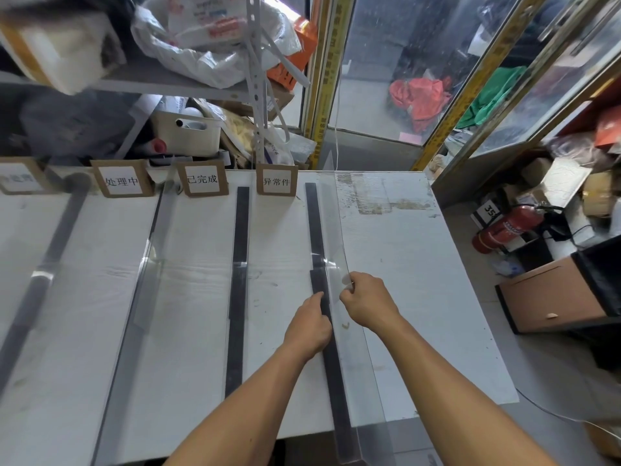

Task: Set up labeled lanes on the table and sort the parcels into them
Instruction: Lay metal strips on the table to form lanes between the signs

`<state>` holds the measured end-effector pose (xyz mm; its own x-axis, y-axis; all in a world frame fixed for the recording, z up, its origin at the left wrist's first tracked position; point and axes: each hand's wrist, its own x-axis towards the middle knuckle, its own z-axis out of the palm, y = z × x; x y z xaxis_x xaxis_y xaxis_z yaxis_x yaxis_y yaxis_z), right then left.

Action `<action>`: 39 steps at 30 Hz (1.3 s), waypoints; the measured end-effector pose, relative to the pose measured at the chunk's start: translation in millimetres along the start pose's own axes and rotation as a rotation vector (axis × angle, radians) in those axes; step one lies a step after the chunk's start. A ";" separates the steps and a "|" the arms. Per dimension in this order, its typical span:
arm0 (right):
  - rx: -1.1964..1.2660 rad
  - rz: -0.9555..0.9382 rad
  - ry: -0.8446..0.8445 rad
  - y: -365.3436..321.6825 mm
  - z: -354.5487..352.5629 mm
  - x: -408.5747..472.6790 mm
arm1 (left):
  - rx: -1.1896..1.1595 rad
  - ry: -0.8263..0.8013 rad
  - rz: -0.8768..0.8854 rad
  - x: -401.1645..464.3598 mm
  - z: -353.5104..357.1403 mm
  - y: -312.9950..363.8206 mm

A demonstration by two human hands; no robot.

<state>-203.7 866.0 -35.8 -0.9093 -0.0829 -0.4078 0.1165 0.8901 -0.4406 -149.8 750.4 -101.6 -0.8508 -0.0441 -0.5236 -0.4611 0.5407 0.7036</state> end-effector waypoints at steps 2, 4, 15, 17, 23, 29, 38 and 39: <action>0.007 0.005 -0.003 -1.8 -0.1 0.8 | 0.006 0.000 0.003 -0.7 -2.1 -0.9; 0.002 0.013 -0.012 -2.6 1.5 1.3 | 0.010 -0.007 0.009 -0.5 -4.3 -2.7; 0.053 0.069 -0.053 3.1 5.9 5.4 | -0.017 -0.010 0.025 -1.5 -5.7 -4.9; 0.064 0.067 -0.046 4.7 7.1 6.6 | -0.020 -0.007 0.023 -0.4 -5.6 -4.9; 0.074 0.088 -0.031 8.4 10.5 8.6 | -0.015 -0.006 0.025 1.6 -4.8 -4.7; 0.092 0.085 -0.018 8.2 6.7 6.6 | -0.011 0.008 0.027 3.4 -6.2 -6.6; 0.160 0.065 0.041 -0.7 -0.6 7.4 | -0.026 0.027 0.035 5.7 -11.5 -2.2; 0.170 0.069 0.047 -1.2 -1.7 7.7 | -0.033 0.028 0.036 5.3 -12.5 -0.9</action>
<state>-211.5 865.0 -37.0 -0.9139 0.0000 -0.4060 0.2413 0.8043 -0.5431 -157.0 739.2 -99.1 -0.8734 -0.0492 -0.4845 -0.4381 0.5139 0.7375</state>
